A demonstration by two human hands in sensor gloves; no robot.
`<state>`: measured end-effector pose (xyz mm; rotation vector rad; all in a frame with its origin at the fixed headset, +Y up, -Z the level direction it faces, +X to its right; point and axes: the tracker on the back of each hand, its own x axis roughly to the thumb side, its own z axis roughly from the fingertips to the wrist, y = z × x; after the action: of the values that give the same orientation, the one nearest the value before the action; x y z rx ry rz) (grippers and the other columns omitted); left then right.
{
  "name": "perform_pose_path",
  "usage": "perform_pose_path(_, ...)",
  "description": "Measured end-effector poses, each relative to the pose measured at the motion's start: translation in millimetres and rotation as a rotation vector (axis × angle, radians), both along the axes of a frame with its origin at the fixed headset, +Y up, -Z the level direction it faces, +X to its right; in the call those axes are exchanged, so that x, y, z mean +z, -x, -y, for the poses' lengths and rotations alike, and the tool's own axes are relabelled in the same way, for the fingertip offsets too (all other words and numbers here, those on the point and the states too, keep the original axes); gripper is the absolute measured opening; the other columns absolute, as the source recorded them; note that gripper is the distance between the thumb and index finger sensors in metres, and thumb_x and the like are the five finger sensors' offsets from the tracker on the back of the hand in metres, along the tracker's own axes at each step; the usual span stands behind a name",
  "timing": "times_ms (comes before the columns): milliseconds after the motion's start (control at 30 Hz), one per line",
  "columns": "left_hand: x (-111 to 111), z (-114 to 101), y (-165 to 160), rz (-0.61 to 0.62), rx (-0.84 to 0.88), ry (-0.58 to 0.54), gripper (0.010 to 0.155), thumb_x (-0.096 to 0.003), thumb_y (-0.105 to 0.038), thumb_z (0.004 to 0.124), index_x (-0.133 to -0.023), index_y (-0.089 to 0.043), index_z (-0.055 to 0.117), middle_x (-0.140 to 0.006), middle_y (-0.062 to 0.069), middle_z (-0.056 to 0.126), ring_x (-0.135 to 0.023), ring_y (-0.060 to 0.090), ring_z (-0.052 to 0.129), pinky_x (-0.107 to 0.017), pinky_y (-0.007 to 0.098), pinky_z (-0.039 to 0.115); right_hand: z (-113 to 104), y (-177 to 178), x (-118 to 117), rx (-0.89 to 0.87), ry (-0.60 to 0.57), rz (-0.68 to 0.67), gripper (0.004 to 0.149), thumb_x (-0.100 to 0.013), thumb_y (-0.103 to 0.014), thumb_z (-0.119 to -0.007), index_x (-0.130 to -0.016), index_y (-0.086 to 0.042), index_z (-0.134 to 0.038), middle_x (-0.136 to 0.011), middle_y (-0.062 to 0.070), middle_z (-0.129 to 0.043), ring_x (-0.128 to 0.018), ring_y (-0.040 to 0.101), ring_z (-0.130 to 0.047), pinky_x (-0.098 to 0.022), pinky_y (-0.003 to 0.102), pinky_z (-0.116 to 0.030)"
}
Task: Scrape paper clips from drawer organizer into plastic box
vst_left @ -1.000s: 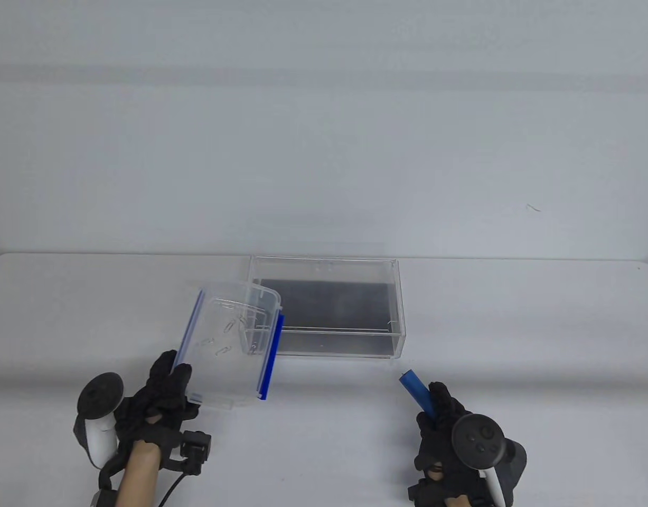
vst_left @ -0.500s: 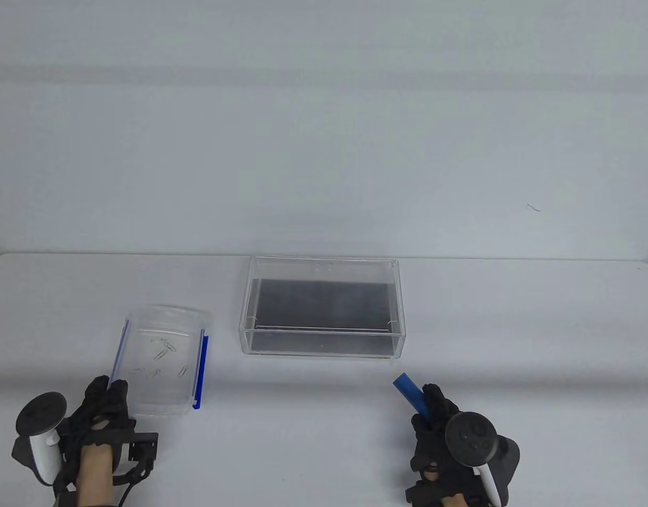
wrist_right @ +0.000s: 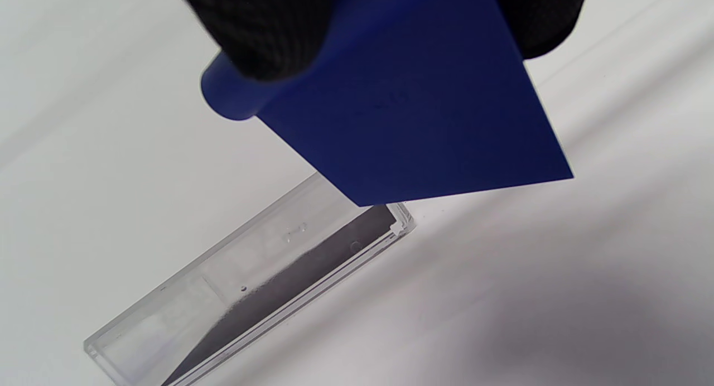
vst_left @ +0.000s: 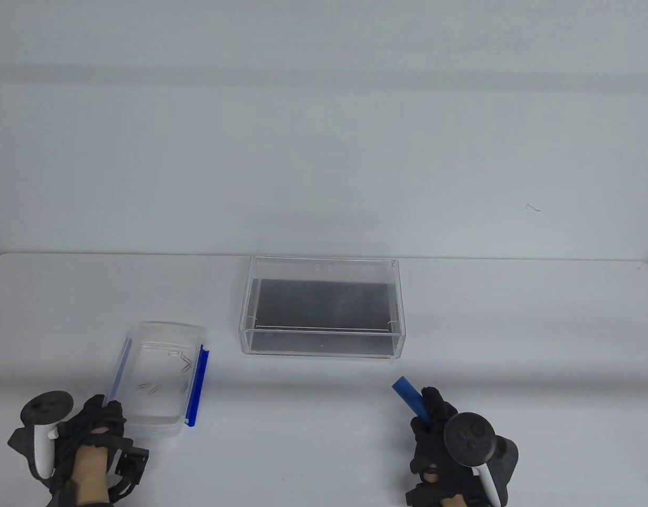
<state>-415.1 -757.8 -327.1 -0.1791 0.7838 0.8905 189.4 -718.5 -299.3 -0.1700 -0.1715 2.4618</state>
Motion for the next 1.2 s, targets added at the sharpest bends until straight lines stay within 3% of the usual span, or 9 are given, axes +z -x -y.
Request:
perform_pose_path(200,-2,0,3,0.016,-0.076,0.054,0.061,-0.0485,-0.044,0.068,-0.103,-0.02,0.056,-0.103,0.017,0.047,-0.093,0.044,0.055,-0.066,0.057,0.058,1,0,0,-0.002,0.004,0.001,0.062,-0.043,-0.031,-0.074,-0.098,-0.025,-0.046,-0.094,0.005,-0.066,-0.083,0.032,-0.072,-0.067,0.052,-0.058)
perform_pose_path(333,1,-5,3,-0.001,-0.079,0.009,0.068,-0.0478,-0.049,0.067,-0.105,-0.017,0.049,-0.104,0.018,0.042,-0.096,0.047,0.046,-0.068,0.059,0.054,1,-1,0,-0.002,0.005,0.002,0.062,-0.043,-0.031,-0.074,-0.098,-0.025,-0.045,-0.095,0.005,-0.065,-0.083,0.032,-0.072,-0.067,0.052,-0.058)
perform_pose_path(567,-1,-56,-25,0.067,-0.174,-0.253,0.069,-0.0473,-0.05,0.066,-0.104,-0.016,0.047,-0.104,0.015,0.042,-0.096,0.047,0.046,-0.068,0.059,0.053,0,-3,-1,-0.004,0.002,0.01,0.061,-0.043,-0.031,-0.074,-0.098,-0.025,-0.045,-0.095,0.004,-0.065,-0.083,0.031,-0.071,-0.068,0.052,-0.057)
perform_pose_path(800,-3,-87,-94,0.288,-0.215,-0.512,0.068,-0.0472,-0.05,0.065,-0.104,-0.016,0.049,-0.103,0.017,0.046,-0.095,0.047,0.051,-0.067,0.058,0.057,0,-2,-2,-0.006,0.0,-0.005,0.061,-0.044,-0.031,-0.071,-0.098,-0.026,-0.044,-0.096,0.005,-0.063,-0.085,0.032,-0.069,-0.068,0.052,-0.056)
perform_pose_path(933,-5,-85,-142,0.449,-0.188,-0.6,0.067,-0.0472,-0.049,0.065,-0.103,-0.016,0.05,-0.103,0.016,0.048,-0.094,0.046,0.054,-0.065,0.057,0.06,-1,3,-2,-0.006,0.0,-0.032,0.061,-0.044,-0.031,-0.068,-0.098,-0.026,-0.043,-0.097,0.005,-0.061,-0.086,0.032,-0.068,-0.069,0.052,-0.055)
perform_pose_path(1033,-8,-73,-175,0.569,-0.17,-0.601,0.067,-0.0471,-0.049,0.065,-0.103,-0.016,0.05,-0.103,0.016,0.048,-0.094,0.046,0.055,-0.065,0.057,0.061,-1,6,-2,-0.005,0.003,-0.051,0.06,-0.044,-0.031,-0.067,-0.099,-0.026,-0.042,-0.098,0.005,-0.06,-0.087,0.032,-0.066,-0.069,0.053,-0.055)
perform_pose_path(1133,-13,-55,-200,0.71,-0.054,-0.553,0.069,-0.0474,-0.049,0.065,-0.104,-0.017,0.043,-0.104,0.016,0.042,-0.097,0.045,0.049,-0.067,0.059,0.056,-2,10,-2,0.002,-0.001,-0.063,0.06,-0.044,-0.03,-0.066,-0.099,-0.026,-0.042,-0.099,0.005,-0.06,-0.088,0.033,-0.066,-0.07,0.053,-0.054)
perform_pose_path(1200,-13,-41,-210,0.714,-0.023,-0.515,0.069,-0.0476,-0.048,0.065,-0.104,-0.017,0.042,-0.104,0.016,0.041,-0.097,0.046,0.048,-0.067,0.059,0.056,-2,12,-1,0.006,-0.003,-0.074,0.06,-0.044,-0.03,-0.065,-0.099,-0.026,-0.042,-0.099,0.005,-0.059,-0.088,0.033,-0.065,-0.07,0.054,-0.053)
